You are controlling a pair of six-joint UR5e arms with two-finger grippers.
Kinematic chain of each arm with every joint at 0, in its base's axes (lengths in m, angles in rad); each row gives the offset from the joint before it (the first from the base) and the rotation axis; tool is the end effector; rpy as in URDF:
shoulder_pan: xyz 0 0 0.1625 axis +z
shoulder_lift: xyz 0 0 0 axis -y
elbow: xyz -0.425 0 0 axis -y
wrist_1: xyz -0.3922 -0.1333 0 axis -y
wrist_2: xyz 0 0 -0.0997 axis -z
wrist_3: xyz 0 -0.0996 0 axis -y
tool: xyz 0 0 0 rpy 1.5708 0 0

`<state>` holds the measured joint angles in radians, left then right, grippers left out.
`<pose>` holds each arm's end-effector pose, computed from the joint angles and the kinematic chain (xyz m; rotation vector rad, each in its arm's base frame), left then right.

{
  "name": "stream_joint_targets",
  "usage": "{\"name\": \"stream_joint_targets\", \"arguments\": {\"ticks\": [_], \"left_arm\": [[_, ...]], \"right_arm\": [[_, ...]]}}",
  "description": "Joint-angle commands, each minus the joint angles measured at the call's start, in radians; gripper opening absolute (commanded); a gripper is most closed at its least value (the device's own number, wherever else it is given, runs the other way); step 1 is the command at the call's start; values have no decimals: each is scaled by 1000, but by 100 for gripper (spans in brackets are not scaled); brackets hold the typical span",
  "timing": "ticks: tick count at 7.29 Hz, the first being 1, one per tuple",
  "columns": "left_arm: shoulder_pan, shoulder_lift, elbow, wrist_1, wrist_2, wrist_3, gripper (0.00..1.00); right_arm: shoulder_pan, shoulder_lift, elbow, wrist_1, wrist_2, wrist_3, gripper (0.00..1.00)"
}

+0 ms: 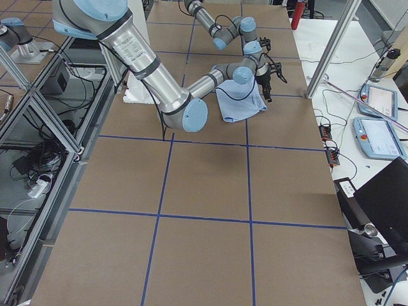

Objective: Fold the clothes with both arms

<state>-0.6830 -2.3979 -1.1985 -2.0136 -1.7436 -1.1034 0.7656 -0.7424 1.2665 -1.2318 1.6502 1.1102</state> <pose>0.5503 -0.5975 0.2612 0.3521 0.8392 -0.1230 -0.4848 -0.6399 0.2423 0.4367 -0.7504 0.2514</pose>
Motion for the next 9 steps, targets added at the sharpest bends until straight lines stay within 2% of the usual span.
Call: {"name": "stream_joint_targets", "arguments": {"ticks": [1, 5, 7, 8, 9], "left_arm": [[32, 2, 3, 1, 4, 4, 100], [25, -6, 68, 0, 96, 14, 100], [-1, -4, 91, 0, 96, 14, 100], [-16, -6, 85, 1, 93, 22, 100], [-50, 0, 29, 16, 79, 83, 100]], "right_arm": [[0, 0, -1, 0, 0, -3, 100], [3, 0, -2, -2, 0, -6, 100], [3, -2, -2, -3, 2, -6, 100], [20, -2, -2, -11, 47, -10, 100], [70, -6, -1, -37, 154, -42, 100]]}}
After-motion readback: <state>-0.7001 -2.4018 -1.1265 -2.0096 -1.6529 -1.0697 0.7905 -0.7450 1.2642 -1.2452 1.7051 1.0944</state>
